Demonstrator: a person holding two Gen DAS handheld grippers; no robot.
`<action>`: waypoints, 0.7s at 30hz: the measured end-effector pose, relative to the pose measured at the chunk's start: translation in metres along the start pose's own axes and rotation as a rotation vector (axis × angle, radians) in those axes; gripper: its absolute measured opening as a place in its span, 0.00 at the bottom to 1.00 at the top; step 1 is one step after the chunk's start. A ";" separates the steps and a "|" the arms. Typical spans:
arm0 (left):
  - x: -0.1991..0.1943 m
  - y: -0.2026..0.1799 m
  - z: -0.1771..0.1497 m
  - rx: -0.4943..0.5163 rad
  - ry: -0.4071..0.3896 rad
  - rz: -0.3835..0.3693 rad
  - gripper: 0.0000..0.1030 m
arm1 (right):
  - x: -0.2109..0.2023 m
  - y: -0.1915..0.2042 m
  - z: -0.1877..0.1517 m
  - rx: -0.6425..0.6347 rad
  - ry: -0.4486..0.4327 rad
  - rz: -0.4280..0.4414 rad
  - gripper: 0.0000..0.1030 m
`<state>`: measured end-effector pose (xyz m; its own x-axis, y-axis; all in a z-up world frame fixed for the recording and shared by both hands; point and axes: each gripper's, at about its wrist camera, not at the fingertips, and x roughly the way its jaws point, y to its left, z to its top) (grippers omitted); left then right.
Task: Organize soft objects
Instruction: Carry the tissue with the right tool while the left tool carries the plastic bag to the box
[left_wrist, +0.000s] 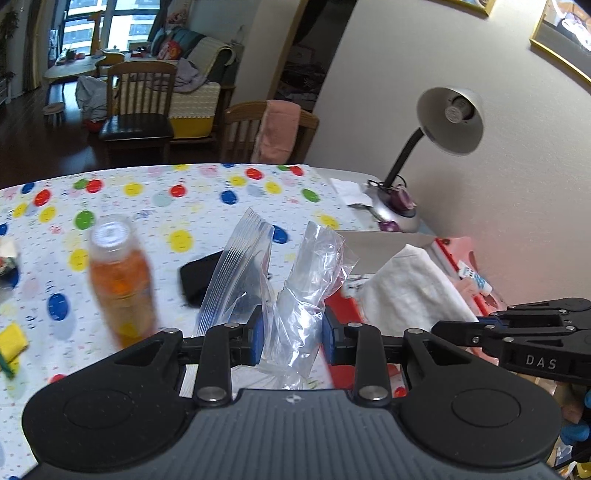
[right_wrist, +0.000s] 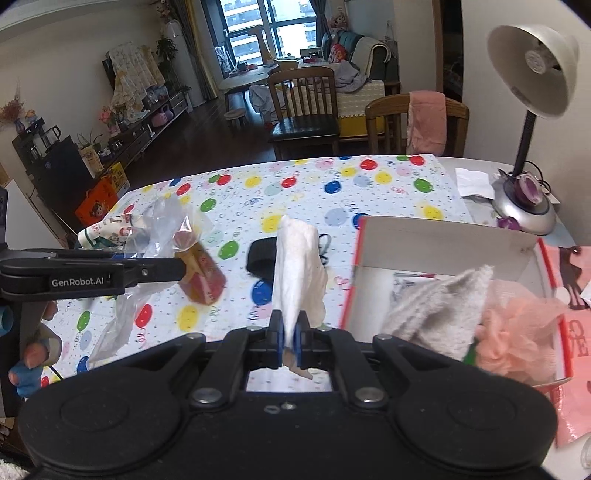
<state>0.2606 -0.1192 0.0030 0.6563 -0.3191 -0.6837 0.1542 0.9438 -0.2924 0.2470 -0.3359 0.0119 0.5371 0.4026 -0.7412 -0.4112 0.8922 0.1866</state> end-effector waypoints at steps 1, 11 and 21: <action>0.004 -0.007 0.002 0.003 0.002 -0.003 0.29 | -0.002 -0.007 -0.001 0.003 0.000 -0.001 0.06; 0.048 -0.074 0.019 0.024 0.022 -0.052 0.29 | -0.015 -0.077 -0.005 0.040 -0.010 -0.026 0.06; 0.103 -0.119 0.029 0.025 0.104 -0.081 0.29 | -0.021 -0.141 -0.013 0.092 -0.018 -0.061 0.07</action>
<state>0.3313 -0.2619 -0.0136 0.5606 -0.4004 -0.7249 0.2230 0.9160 -0.3335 0.2839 -0.4728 -0.0074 0.5728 0.3501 -0.7412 -0.3084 0.9298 0.2009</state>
